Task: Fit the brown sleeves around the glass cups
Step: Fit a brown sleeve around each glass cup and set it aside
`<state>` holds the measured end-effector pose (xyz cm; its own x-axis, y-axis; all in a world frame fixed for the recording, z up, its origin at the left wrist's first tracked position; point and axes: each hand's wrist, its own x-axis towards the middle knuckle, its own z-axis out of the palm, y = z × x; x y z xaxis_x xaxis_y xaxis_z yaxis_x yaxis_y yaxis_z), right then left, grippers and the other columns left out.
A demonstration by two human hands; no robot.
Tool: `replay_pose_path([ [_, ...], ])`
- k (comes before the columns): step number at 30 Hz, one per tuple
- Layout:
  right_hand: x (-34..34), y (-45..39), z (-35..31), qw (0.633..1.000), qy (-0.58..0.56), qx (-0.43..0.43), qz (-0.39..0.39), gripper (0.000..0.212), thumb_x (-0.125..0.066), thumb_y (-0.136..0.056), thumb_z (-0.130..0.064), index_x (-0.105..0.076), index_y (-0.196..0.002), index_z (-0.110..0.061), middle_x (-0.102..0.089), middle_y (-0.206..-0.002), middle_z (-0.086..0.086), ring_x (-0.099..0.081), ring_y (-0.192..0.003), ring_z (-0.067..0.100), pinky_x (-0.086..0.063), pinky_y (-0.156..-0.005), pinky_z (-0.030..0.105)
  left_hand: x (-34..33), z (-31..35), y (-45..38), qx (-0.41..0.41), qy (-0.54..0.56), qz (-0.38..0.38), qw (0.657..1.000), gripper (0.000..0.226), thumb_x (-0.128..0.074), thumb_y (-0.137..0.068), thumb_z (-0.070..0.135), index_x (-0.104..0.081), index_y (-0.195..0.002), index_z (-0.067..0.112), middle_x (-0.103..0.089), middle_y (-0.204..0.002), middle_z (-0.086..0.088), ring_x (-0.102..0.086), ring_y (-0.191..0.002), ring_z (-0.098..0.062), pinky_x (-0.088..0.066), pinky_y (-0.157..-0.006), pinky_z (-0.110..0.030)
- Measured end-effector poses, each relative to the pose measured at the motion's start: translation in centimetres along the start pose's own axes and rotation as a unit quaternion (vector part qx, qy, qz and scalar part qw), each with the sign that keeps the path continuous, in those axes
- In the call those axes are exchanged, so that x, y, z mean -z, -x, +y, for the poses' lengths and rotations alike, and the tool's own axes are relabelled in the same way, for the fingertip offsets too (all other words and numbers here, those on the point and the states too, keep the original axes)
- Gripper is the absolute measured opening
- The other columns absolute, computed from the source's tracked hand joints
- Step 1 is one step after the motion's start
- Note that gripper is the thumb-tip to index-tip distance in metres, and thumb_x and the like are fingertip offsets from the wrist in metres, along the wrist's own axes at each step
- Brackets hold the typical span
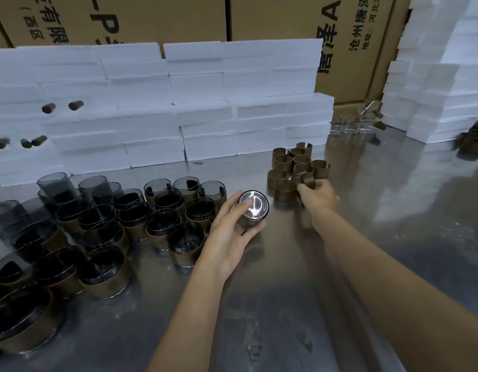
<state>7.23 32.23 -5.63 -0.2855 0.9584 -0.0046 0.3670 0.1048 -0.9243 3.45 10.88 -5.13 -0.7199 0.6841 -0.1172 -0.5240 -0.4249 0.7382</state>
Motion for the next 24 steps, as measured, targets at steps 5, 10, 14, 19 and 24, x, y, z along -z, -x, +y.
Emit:
replay_pose_path([
  [5,0.3,0.2,-0.1,0.997,-0.077,-0.008,0.027,0.027,-0.051,-0.099,-0.021,-0.064,-0.121,-0.012,-0.066,-0.118,0.009,-0.055,-0.121,0.031,-0.045,-0.105,0.041,0.1,0.1,0.1,0.007,0.022,0.001,1.0,0.053,-0.079,-0.079,0.016,-0.065,-0.131,0.017,-0.071,-0.128,-0.013,-0.073,-0.108,-0.023,-0.063,-0.083,-0.038],
  [10,1.8,2.4,-0.6,0.992,-0.125,0.003,0.02,0.03,-0.038,-0.1,-0.012,-0.067,-0.105,-0.01,-0.062,-0.1,0.008,-0.056,-0.096,0.027,-0.047,-0.089,0.04,0.1,0.2,0.1,0.009,0.014,-0.001,1.0,0.043,-0.074,-0.089,0.015,-0.064,-0.131,0.016,-0.072,-0.117,-0.01,-0.075,-0.097,-0.02,-0.063,-0.079,-0.036],
  [14,1.8,6.7,-1.6,0.977,-0.173,0.085,-0.092,0.028,-0.044,-0.1,-0.007,-0.067,-0.087,-0.012,-0.066,-0.076,0.006,-0.065,-0.063,0.016,-0.048,-0.052,0.023,-0.3,0.0,0.0,-0.007,-0.024,0.007,1.0,0.036,-0.076,-0.084,0.027,-0.067,-0.119,0.021,-0.07,-0.122,-0.008,-0.069,-0.108,-0.022,-0.061,-0.089,-0.037],
  [19,1.5,10.8,-2.1,0.93,0.078,0.328,-0.145,0.021,-0.049,-0.1,-0.022,-0.067,-0.09,-0.02,-0.069,-0.078,0.003,-0.063,-0.077,0.028,-0.05,-0.068,0.039,-0.7,-0.2,0.4,-0.042,-0.06,0.003,0.997,0.066,-0.081,-0.07,0.044,-0.064,-0.128,0.015,-0.068,-0.116,-0.012,-0.068,-0.1,-0.021,-0.06,-0.082,-0.032],
  [24,2.2,11.9,-4.1,0.888,0.225,0.376,-0.142,0.03,-0.043,-0.101,-0.03,-0.068,-0.117,-0.027,-0.075,-0.103,0.003,-0.066,-0.097,0.031,-0.054,-0.078,0.042,-0.6,-0.2,0.6,-0.054,-0.051,0.007,0.997,0.077,-0.083,-0.068,0.04,-0.061,-0.135,0.009,-0.067,-0.09,-0.006,-0.067,-0.081,-0.016,-0.06,-0.075,-0.03],
])
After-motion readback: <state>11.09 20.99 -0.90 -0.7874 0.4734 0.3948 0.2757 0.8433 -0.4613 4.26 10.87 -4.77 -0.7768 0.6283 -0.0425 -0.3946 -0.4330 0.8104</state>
